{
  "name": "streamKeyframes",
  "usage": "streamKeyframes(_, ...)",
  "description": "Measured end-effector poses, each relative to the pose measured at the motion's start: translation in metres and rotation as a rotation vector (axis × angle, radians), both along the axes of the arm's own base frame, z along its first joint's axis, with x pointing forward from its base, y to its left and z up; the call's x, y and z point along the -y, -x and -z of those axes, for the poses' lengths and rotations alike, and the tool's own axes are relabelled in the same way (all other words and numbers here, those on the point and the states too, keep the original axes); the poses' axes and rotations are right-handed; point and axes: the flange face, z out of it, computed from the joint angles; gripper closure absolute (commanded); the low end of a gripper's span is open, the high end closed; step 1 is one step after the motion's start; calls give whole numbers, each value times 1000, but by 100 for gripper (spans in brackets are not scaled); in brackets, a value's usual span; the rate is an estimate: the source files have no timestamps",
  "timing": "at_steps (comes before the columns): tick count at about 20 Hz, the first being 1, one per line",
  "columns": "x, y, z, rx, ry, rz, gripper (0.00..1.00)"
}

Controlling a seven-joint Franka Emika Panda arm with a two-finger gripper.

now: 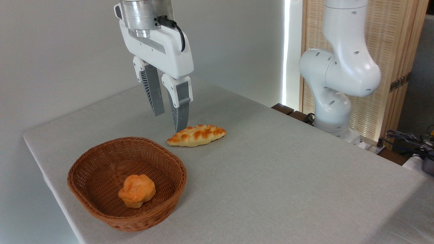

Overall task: Put bread into the basket
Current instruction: 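Lower the open gripper down onto the braided bread roll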

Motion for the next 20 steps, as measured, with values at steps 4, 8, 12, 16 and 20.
streamKeyframes(4,1,0,4,-13,-1,2,0)
streamKeyframes(8,4,1,5,-16,-1,7,0)
streamKeyframes(12,8,1,8,-22,-2,16,0)
streamKeyframes(16,28,11,24,-58,-8,52,0)
streamKeyframes(20,61,35,40,-67,-12,121,0)
